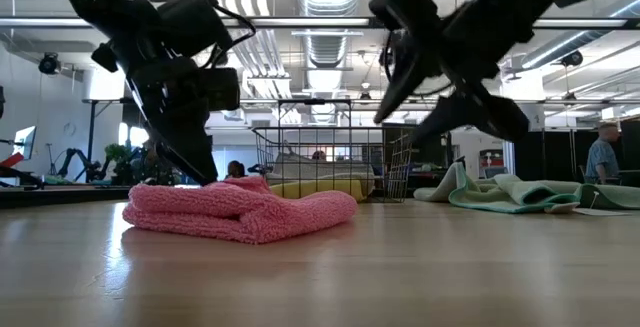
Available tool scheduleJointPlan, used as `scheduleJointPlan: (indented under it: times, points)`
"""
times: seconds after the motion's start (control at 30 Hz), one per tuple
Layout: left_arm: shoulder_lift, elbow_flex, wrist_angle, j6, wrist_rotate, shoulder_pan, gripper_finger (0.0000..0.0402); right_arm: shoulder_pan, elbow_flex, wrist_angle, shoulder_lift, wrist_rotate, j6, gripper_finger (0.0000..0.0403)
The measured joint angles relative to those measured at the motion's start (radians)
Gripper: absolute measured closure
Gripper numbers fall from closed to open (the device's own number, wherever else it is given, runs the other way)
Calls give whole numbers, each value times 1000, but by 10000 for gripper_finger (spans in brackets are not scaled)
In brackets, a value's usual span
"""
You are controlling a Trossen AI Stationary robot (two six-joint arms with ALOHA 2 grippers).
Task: Fold microfiber towels
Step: Put the pink towel into the wire basket
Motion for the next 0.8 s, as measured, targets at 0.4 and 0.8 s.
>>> scheduleJointPlan:
  times: [0.4,0.8]
  points:
    - [72,4,57,-7,89,2,226,1,16,135,175,-35,186,225]
    - [100,-3,73,-7,87,4,226,-8,128,143,336,-22,213,225]
